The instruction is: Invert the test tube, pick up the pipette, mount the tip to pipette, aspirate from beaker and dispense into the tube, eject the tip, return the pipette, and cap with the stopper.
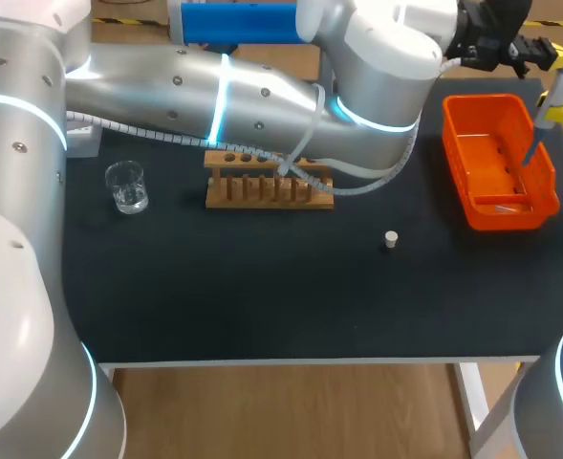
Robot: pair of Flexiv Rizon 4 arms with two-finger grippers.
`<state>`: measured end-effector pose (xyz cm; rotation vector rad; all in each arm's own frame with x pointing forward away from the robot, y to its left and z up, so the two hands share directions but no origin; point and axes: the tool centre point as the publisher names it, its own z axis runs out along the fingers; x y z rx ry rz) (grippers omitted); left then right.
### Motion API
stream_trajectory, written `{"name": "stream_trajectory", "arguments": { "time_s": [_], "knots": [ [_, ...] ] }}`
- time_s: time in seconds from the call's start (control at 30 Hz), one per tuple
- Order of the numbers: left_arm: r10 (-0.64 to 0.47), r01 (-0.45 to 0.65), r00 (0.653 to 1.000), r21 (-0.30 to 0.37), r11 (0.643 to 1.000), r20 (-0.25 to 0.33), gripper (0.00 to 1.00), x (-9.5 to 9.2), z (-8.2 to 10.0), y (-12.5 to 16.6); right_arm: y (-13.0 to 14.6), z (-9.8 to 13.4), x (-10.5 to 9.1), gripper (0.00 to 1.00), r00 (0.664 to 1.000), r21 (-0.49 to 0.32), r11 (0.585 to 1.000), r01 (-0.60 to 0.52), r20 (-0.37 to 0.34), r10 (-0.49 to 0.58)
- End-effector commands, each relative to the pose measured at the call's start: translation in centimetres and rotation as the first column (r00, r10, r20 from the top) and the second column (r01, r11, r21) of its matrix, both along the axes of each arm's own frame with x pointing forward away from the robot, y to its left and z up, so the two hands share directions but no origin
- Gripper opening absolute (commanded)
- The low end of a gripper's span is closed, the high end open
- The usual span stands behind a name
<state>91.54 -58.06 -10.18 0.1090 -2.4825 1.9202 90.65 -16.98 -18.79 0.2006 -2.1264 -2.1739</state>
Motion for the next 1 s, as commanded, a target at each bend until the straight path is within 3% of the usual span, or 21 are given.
{"name": "stream_trajectory", "arguments": {
  "time_s": [0.03, 0.33, 0.37, 0.4, 0.43, 0.63, 1.0],
  "knots": [
    [0.023, -0.022, 1.0, -0.028, 0.999, 0.012, 0.0, -0.1, -0.1, 0.2, 0.1, 0.8, 0.1, 0.0, 1.0, -0.006, 1.0, -0.004, 0.001, 0.004],
    [0.065, -0.063, 0.996, -0.049, 0.997, 0.057, 0.0, 0.2, 2.5, 1.7, 0.1, 0.8, 0.1, 0.0, 1.0, -0.006, 1.0, -0.004, 0.001, 0.004],
    [0.063, -0.059, 0.996, -0.056, 0.997, 0.062, 0.28, 0.2, 2.8, 1.9, 0.1, 0.8, 0.1, 0.0, 1.0, -0.006, 1.0, -0.004, 0.001, 0.004],
    [0.061, -0.057, 0.996, -0.052, 0.997, 0.068, 0.95, 0.3, 3.2, 1.9, 0.1, 0.8, 0.1, 0.0, 1.0, -0.006, 1.0, -0.004, 0.001, 0.004],
    [0.061, -0.058, 0.995, -0.046, 0.997, 0.074, 1.0, 0.3, 3.5, 2.1, 0.1, 0.8, 0.1, 0.0, 1.0, -0.006, 1.0, -0.004, 0.001, 0.004],
    [0.014, -0.007, 0.993, -0.066, 0.998, 0.113, 1.0, 0.7, 5.5, 3.8, 0.1, 0.8, 0.1, 0.0, 1.0, -0.006, 1.0, -0.004, 0.001, 0.004],
    [-0.071, 0.081, 0.991, -0.085, 0.993, 0.113, 1.0, 1.1, 7.2, 7.5, 0.1, 0.8, 0.1, 0.0, 1.0, -0.006, 1.0, -0.004, 0.001, 0.004]
  ]
}}
